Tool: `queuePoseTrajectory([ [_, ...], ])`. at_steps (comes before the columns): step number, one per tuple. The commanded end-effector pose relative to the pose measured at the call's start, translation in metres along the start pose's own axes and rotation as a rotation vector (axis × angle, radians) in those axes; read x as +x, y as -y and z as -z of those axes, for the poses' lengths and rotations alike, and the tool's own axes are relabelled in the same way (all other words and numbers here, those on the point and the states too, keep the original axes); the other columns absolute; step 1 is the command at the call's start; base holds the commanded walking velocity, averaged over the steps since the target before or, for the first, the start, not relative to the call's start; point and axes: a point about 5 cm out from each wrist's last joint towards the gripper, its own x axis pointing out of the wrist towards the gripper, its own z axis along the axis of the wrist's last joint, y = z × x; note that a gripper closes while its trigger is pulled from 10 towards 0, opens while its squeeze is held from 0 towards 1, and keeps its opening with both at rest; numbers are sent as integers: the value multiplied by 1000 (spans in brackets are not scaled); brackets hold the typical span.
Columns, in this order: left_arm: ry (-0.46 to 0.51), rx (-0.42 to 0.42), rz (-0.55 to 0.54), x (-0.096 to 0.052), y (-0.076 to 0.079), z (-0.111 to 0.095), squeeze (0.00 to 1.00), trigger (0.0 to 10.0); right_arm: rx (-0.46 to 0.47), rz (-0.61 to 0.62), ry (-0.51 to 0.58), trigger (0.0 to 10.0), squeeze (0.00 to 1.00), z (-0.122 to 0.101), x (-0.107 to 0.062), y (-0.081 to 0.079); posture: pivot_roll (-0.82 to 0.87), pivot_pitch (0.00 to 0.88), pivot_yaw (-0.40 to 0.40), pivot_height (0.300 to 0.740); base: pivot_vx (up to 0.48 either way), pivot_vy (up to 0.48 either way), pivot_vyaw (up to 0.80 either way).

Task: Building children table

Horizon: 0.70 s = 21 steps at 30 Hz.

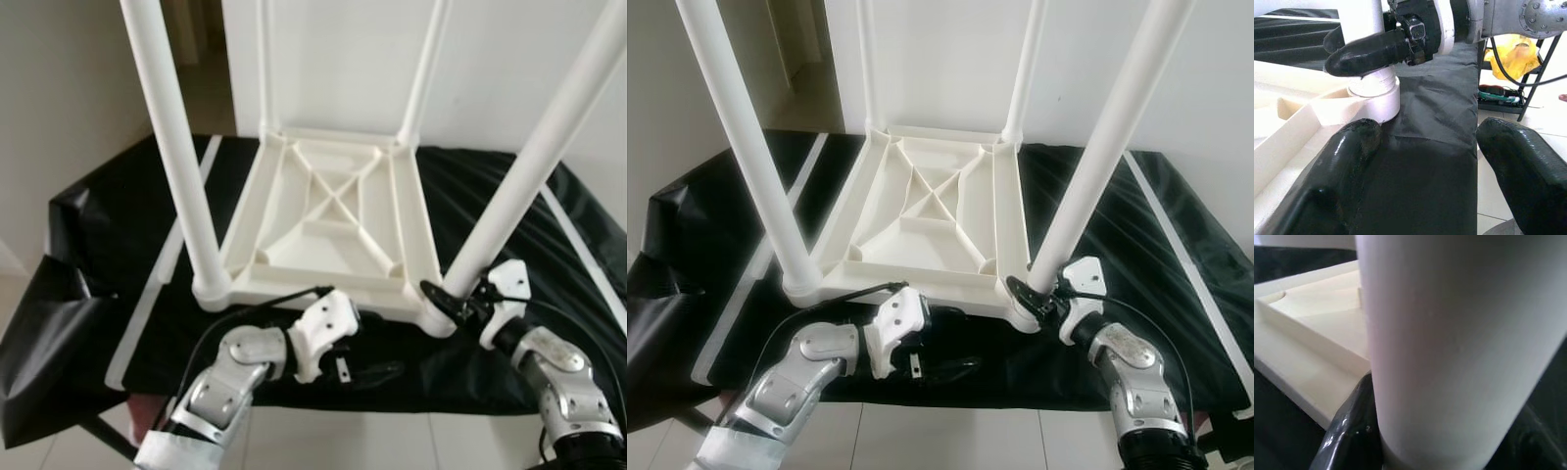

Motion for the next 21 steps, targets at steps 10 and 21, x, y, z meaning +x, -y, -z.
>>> queuePoseTrajectory([
  [10, 9, -7, -2, 5, -4, -3, 0, 10000, 33, 242, -23, 10000, 0, 0, 1, -19, -22, 0, -47, 740, 0, 0, 0],
  [21, 25, -24, 5, 7, -2, -7, 0, 10000, 130, 611, -70, 10000, 0, 0, 2, -51, -23, 0, -39, 740, 0, 0, 0],
])
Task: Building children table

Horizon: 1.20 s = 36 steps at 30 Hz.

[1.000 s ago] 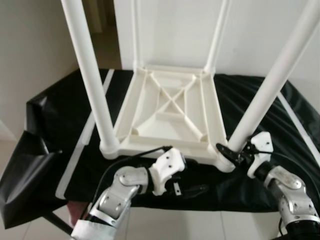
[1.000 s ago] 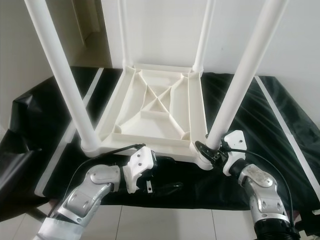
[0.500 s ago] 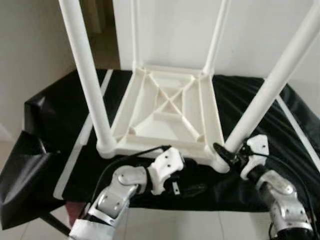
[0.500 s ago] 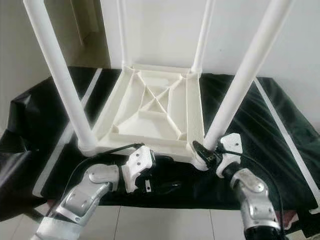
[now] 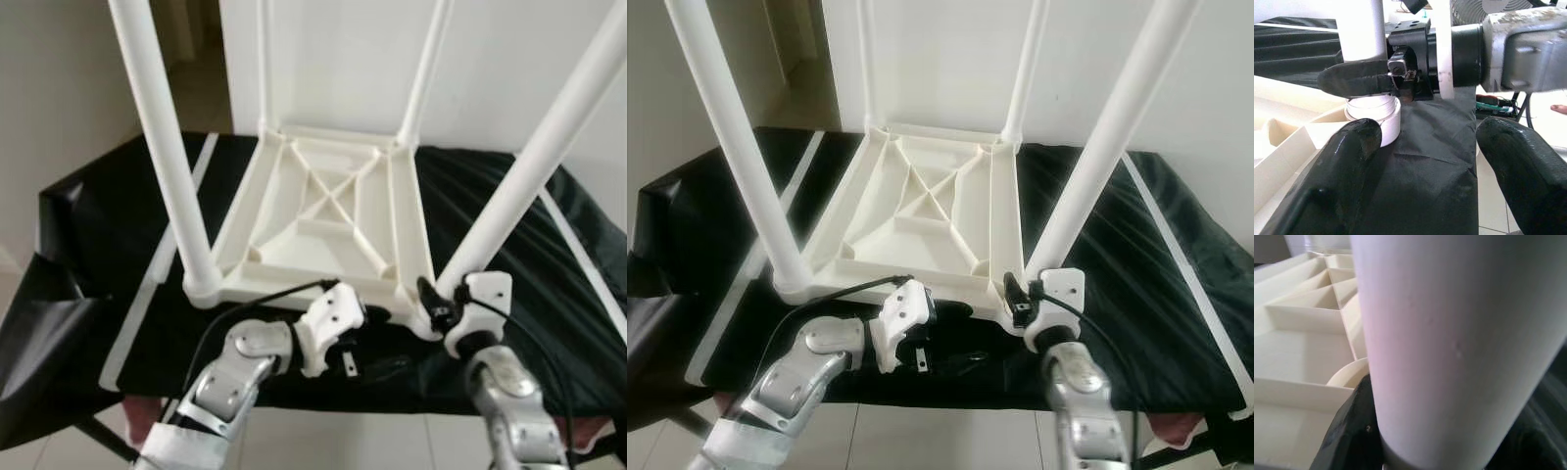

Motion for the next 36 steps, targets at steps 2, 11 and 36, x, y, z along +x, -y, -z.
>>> queuePoseTrajectory([
  [2, 5, -13, -8, 1, 1, -2, 0, 10000, 44, 199, -89, 10000, 0, 14, -6, 0, -23, 0, -40, 740, 0, 0, 0],
  [11, 31, -22, 2, 3, 2, -9, 0, 10000, 101, 217, -63, 10000, 0, 5, -6, -17, -20, 0, -26, 740, 0, 0, 0],
  [36, 34, -22, 18, 3, 2, -14, 0, 10000, 11, -202, 24, 10000, 0, -17, -13, 5, -34, 0, -13, 740, 0, 0, 0],
])
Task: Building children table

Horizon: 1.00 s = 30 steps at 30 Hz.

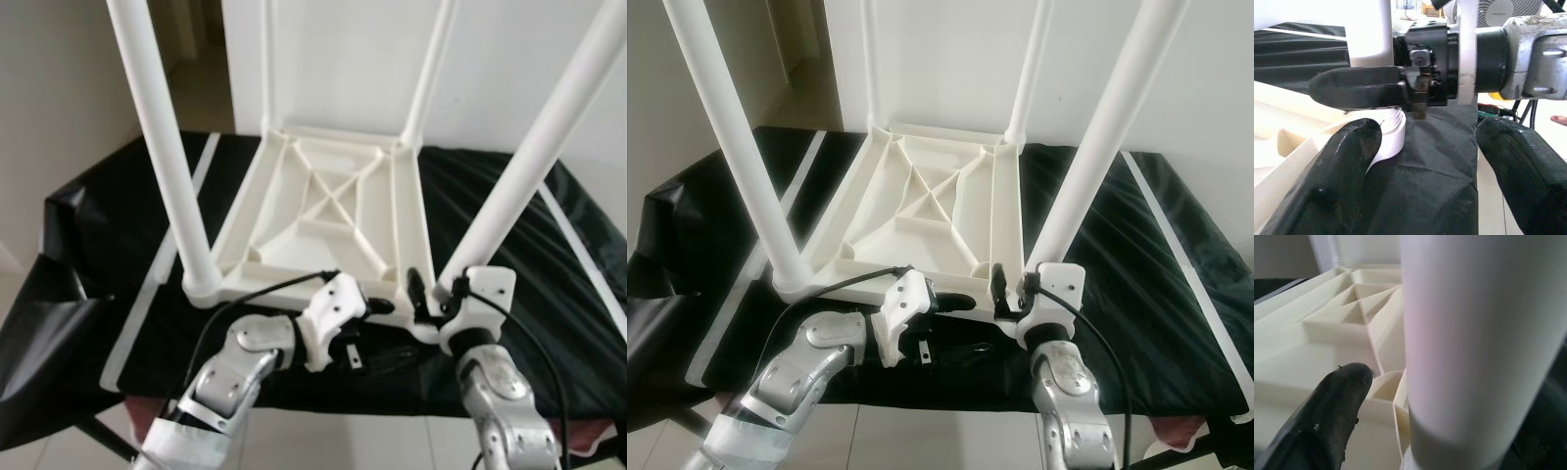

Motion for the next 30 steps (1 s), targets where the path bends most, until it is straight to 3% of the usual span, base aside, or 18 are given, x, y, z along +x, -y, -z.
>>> queuePoseTrajectory([
  [1, 4, 9, 6, 1, 2, -4, 0, 10000, -11, -74, -3, 10000, 0, 1, -3, 6, -35, 0, -10, 740, 0, 0, 0],
  [5, 2, 13, 12, 2, 1, -5, 0, 10000, -33, -200, -11, 10000, 0, 1, -5, 12, -36, 0, -7, 740, 0, 0, 0],
  [13, 3, 15, 16, 2, 0, -6, 0, 10000, -69, -305, -53, 10000, 0, 1, -3, 28, -39, 0, -1, 740, 0, 0, 0],
  [15, 6, 20, 17, 3, -2, -7, 0, 10000, -127, -358, -78, 10000, 0, 2, 5, 36, -42, 0, 3, 740, 0, 0, 0],
  [26, 12, 25, 18, 5, -3, -10, 0, 10000, -214, -472, -132, 10000, 0, 16, 28, 37, -36, 0, 7, 740, 0, 0, 0],
  [27, 13, 28, 16, 5, -3, -10, 0, 10000, -224, -482, -131, 6471, 0, 16, 31, 37, -30, 0, 5, 740, 0, 0, 0],
  [28, 13, 28, 16, 5, -3, -10, 0, 10000, -224, -482, -131, 6471, 0, 16, 31, 37, -30, 0, 5, 740, 0, 0, 0],
  [29, 14, 31, 14, 4, -4, -11, 0, 10000, -230, -488, -128, 0, 0, 15, 33, 36, -28, 0, 5, 740, 0, 0, 0],
  [30, 15, 32, 12, 4, -4, -11, 0, 10000, -235, -492, -125, 0, 0, 14, 35, 36, -28, 0, 5, 740, 0, 0, 0],
])
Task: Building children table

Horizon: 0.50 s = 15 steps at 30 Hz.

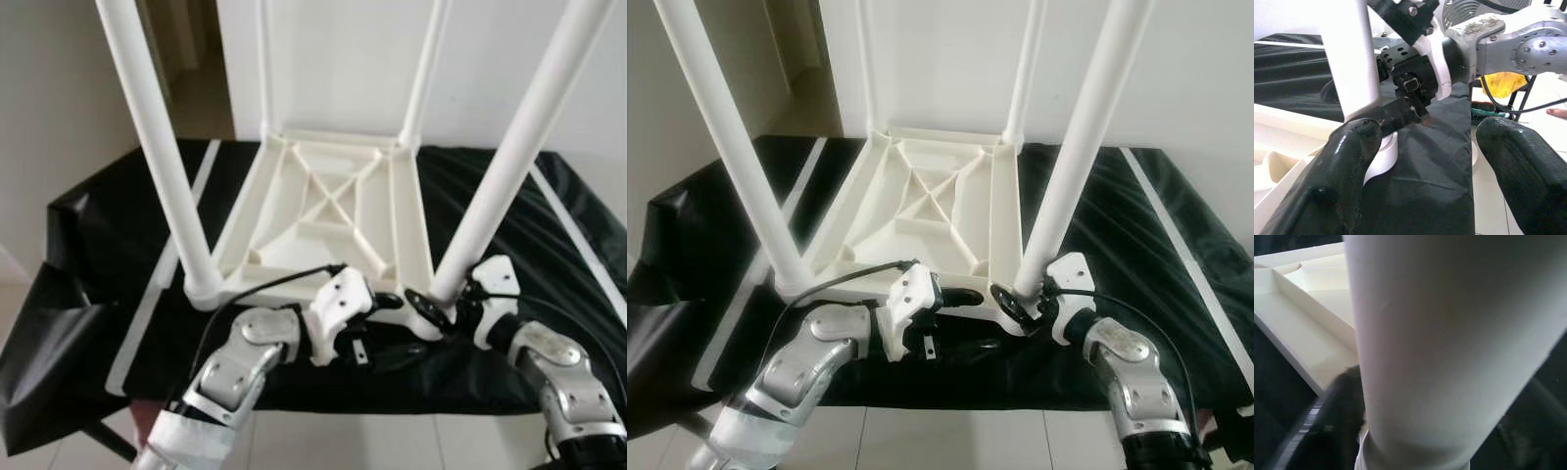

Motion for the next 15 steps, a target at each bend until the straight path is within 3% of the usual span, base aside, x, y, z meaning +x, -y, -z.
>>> queuePoseTrajectory([
  [1, 4, 2, 0, 1, -1, -2, 0, 10000, -17, -26, -5, 0, 0, -1, 5, -1, -28, 0, 5, 740, 0, 0, 0],
  [13, 4, 10, -1, 2, -2, -3, 0, 10000, 34, -20, 36, 0, 0, 4, 1, -6, -30, 0, 6, 740, 0, 0, 0],
  [14, 9, 10, 4, 3, -2, -3, 0, 10000, 65, 10, 52, 10000, 0, 6, -2, -10, -40, 0, 9, 740, 0, 0, 0],
  [15, 9, 10, 4, 3, -2, -3, 0, 10000, 65, 10, 52, 10000, 0, 6, -2, -10, -40, 0, 9, 740, 0, 0, 0],
])
